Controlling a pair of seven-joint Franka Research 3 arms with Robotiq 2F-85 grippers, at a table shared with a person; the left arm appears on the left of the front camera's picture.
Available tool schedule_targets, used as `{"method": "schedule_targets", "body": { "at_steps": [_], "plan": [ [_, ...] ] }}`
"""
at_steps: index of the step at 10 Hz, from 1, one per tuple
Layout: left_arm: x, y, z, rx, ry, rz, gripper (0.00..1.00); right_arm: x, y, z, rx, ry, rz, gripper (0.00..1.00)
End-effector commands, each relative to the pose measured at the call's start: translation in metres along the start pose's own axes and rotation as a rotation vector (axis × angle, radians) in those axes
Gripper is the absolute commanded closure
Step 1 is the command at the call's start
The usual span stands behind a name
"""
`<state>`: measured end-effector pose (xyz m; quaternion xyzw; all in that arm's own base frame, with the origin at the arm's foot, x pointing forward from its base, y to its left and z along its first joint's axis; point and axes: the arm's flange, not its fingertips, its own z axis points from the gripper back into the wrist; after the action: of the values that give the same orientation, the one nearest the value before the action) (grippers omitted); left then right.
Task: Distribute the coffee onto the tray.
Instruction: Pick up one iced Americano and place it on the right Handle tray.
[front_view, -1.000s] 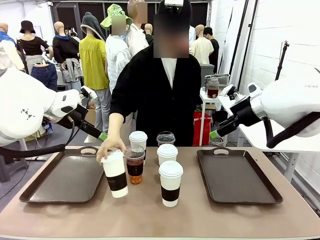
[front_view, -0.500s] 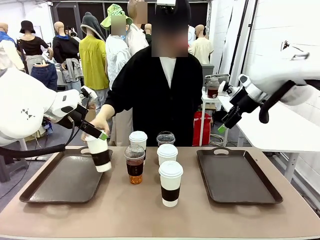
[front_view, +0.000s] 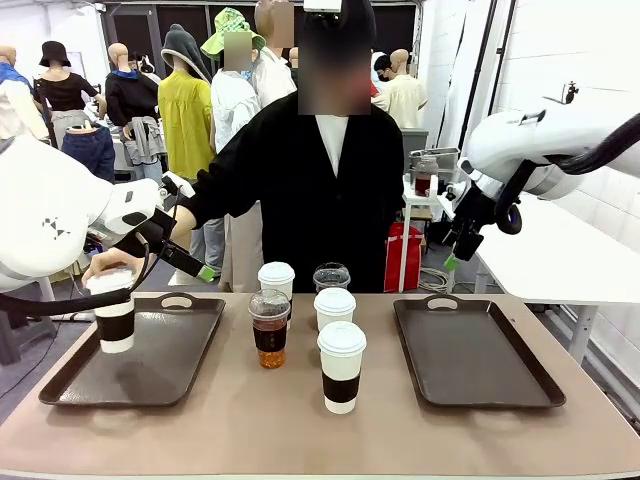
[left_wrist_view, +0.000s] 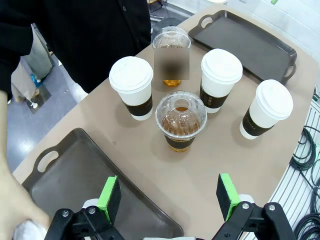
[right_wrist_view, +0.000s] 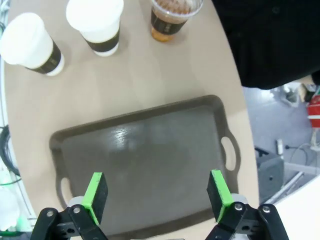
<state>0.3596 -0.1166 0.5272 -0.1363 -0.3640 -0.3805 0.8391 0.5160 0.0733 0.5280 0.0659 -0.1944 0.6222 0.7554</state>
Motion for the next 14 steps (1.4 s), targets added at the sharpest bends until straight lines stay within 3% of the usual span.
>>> {"method": "schedule_targets", "body": {
  "at_steps": [1,9,13,14],
  "plan": [
    [-0.001,0.001,0.0,-0.007,0.003,0.004,0.0,0.002,-0.01,-0.01,0.045,0.021,0.043,0.0],
    [-0.001,0.001,0.0,-0.007,0.003,0.004,0.0,-0.001,-0.004,-0.021,0.034,0.042,0.028,0.0],
    [-0.001,0.001,0.0,-0.007,0.003,0.004,0.0,-0.01,-0.047,-0.071,0.068,-0.067,0.041,0.0],
    [-0.001,0.001,0.0,-0.007,0.003,0.004,0.0,-0.014,-0.054,-0.086,0.062,-0.134,0.045,0.0]
  ]
}}
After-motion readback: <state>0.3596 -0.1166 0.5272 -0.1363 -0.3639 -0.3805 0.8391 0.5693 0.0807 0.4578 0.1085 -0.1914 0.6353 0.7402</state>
